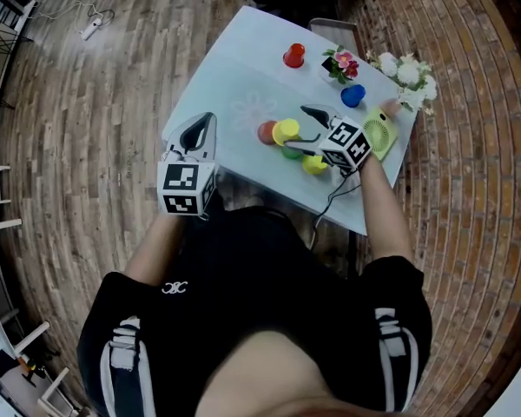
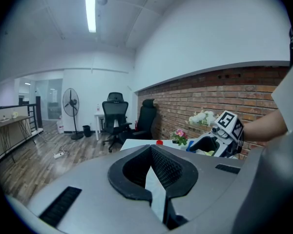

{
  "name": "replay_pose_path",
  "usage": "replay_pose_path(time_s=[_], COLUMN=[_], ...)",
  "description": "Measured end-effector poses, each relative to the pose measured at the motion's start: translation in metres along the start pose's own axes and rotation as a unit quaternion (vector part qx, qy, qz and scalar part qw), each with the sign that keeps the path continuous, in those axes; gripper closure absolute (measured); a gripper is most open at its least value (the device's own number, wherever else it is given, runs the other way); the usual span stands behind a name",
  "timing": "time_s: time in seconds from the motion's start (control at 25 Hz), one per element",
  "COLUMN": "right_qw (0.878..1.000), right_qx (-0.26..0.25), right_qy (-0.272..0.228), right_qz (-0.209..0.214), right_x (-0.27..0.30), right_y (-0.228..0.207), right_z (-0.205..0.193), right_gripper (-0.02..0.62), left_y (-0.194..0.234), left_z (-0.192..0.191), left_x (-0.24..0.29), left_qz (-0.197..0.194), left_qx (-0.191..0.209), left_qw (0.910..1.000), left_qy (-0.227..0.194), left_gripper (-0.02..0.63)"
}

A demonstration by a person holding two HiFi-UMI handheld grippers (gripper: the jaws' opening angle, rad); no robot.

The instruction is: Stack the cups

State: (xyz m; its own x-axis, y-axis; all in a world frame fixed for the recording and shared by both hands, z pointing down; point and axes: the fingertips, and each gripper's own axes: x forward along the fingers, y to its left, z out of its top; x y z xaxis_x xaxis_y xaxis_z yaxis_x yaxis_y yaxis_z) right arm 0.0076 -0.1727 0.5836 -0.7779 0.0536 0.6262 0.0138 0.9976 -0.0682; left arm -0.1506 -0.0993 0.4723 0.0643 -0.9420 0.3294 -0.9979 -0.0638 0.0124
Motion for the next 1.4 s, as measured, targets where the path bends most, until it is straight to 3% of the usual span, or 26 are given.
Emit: replay_pose_path(time_s=[0.2, 0.36, 0.48, 0.6, 0.72, 0.84, 0.92, 0.96, 1.04, 1.24, 1.4], right_qw=[0.99, 0.959, 0.916, 0.872, 0.821, 0.758, 0.729, 0.721, 0.715, 0.709, 0.711], right_qx=[0.017, 0.017, 0.018, 0.03, 0.045, 0.047, 0.055, 0.062, 0.076, 0.109, 0.1], right_qy=[-0.113, -0.206, -0.268, -0.298, -0.317, -0.328, -0.322, -0.317, -0.307, -0.298, -0.296], right_qz=[-0.079, -0.196, -0.297, -0.388, -0.472, -0.562, -0.601, -0.613, -0.624, -0.63, -0.63], right_x=[-0.051, -0.108, -0.153, -0.191, -0.226, -0.256, -0.266, -0.267, -0.262, -0.249, -0.245], right_y=[-0.01, -0.024, -0.028, -0.029, -0.024, -0.014, -0.006, -0.002, 0.004, 0.011, 0.017], right_z=[0.056, 0.095, 0.119, 0.127, 0.124, 0.12, 0.116, 0.113, 0.106, 0.093, 0.099], right_gripper=[0.178, 0.179, 0.181, 0.197, 0.332, 0.472, 0.562, 0.595, 0.594, 0.594, 0.595], left_y=[-0.011, -0.029, -0.043, -0.059, -0.077, -0.092, -0.1, -0.104, -0.11, -0.121, -0.128], left_z=[0.013, 0.03, 0.046, 0.063, 0.083, 0.1, 0.106, 0.108, 0.112, 0.126, 0.128], left_x=[0.015, 0.031, 0.043, 0.054, 0.061, 0.065, 0.067, 0.068, 0.07, 0.07, 0.067], left_qz=[-0.032, -0.066, -0.094, -0.123, -0.156, -0.188, -0.205, -0.214, -0.229, -0.262, -0.284], left_qx=[0.004, 0.01, 0.012, 0.012, 0.016, 0.022, 0.024, 0.026, 0.031, 0.042, 0.047], left_qw=[0.9994, 0.9974, 0.9946, 0.9906, 0.9844, 0.9773, 0.9732, 0.9713, 0.9674, 0.957, 0.9502], left_qy=[-0.01, -0.027, -0.043, -0.06, -0.08, -0.096, -0.101, -0.101, -0.103, -0.117, -0.119], left_gripper=[0.603, 0.603, 0.603, 0.603, 0.603, 0.603, 0.603, 0.603, 0.603, 0.603, 0.603])
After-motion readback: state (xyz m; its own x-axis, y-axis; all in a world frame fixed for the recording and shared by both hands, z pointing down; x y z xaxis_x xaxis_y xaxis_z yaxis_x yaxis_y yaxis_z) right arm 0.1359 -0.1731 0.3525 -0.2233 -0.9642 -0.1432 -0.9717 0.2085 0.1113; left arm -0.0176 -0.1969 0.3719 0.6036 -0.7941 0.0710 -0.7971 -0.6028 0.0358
